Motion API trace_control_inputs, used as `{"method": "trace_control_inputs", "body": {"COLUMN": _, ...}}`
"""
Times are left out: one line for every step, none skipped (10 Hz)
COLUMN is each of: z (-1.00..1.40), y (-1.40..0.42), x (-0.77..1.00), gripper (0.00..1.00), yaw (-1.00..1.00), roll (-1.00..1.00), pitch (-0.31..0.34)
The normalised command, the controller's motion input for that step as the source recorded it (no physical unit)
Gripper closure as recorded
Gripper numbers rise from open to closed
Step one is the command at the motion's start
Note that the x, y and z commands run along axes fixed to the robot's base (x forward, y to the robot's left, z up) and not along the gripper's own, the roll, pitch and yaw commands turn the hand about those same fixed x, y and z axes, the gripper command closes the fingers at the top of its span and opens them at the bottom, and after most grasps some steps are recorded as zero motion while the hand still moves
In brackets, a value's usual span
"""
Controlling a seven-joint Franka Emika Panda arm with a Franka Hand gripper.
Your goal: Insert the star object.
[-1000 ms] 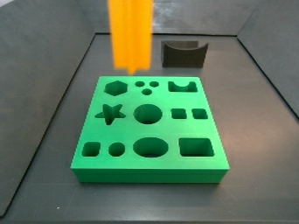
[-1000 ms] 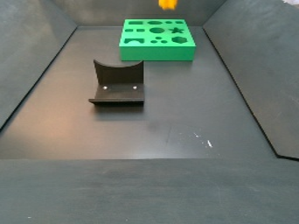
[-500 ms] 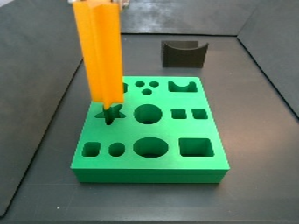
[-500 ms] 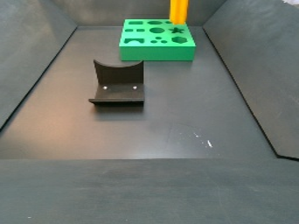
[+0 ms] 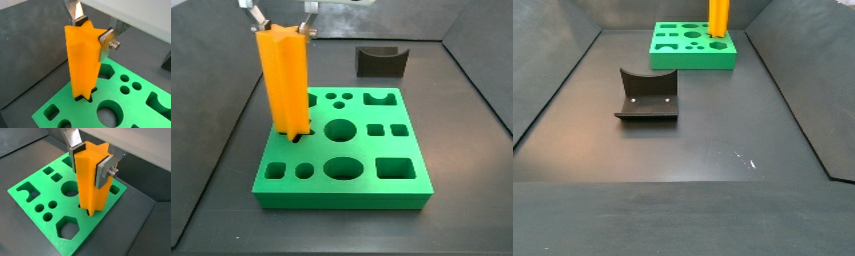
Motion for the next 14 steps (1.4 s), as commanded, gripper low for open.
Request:
{"method": "trace_control_inputs", "body": {"z": -0.25, "y": 0.00, "x": 0.16, "gripper": 1.00, "yaw": -0.11, "roll": 0.17, "pitch": 0.133}}
{"method": "trace_control_inputs", "body": {"z": -0.30, "y": -0.08, "x": 0.34, "gripper": 1.00, "yaw": -0.22, "roll": 0.13, "pitch": 0.139}}
{"method": "trace_control_inputs", "body": {"z": -0.35, "y": -0.08, "x": 0.35, "gripper": 1.00, "yaw": -0.26, "roll": 0.11, "pitch": 0.124}}
{"method": "trace_control_inputs", "body": {"z": -0.36, "y": -0.06, "x": 0.10, "gripper": 1.00, "yaw": -0.07, "roll": 0.11, "pitch": 0.054}}
{"method": "trace_control_inputs", "body": {"z": -0.38, "y": -0.05, "x": 0.00, "gripper": 1.00, "yaw": 0.00, "roll": 0.02, "pitch": 0.000}}
{"method": "trace_control_inputs", "body": {"z": -0.45, "y": -0.03, "x": -0.13, "gripper": 1.00, "yaw": 0.00, "roll": 0.00, "pitch": -0.104}}
{"method": "trace_control_inputs", "body": {"z": -0.49, "y": -0.03, "x": -0.26, "gripper": 1.00, "yaw": 0.02, "roll": 0.00, "pitch": -0.224}}
{"method": "trace_control_inputs", "body": {"z": -0.45, "y": 0.00, "x": -0.15, "gripper": 1.00, "yaw": 0.00, "roll": 0.00, "pitch": -0.203}}
{"method": "trace_control_inputs", "body": {"z": -0.46, "y": -0.02, "x": -0.15, "gripper": 1.00, "yaw": 0.00, "roll": 0.00, "pitch": -0.214}}
{"method": "trace_control_inputs", "body": {"z": -0.43, "y": -0.03, "x": -0.13, "gripper": 1.00, "yaw": 0.01, "roll": 0.00, "pitch": -0.196}}
{"method": "trace_control_inputs", "body": {"z": -0.46, "y": -0.03, "x": -0.13, "gripper": 1.00, "yaw": 0.00, "roll": -0.02, "pitch": -0.194}}
{"method": "trace_control_inputs", "body": {"z": -0.44, "y": -0.08, "x": -0.17, "gripper": 1.00, "yaw": 0.00, "roll": -0.01, "pitch": -0.227}}
{"method": "trace_control_inputs", "body": {"z": -0.18, "y": 0.00, "x": -0.05, "gripper": 1.00, "yaw": 0.00, "roll": -0.03, "pitch": -0.141}}
{"method": "trace_control_inputs", "body": {"z": 0.00, "y": 0.00, "x": 0.00, "gripper": 1.00, "yaw": 0.00, "roll": 0.00, "pitch": 0.000}}
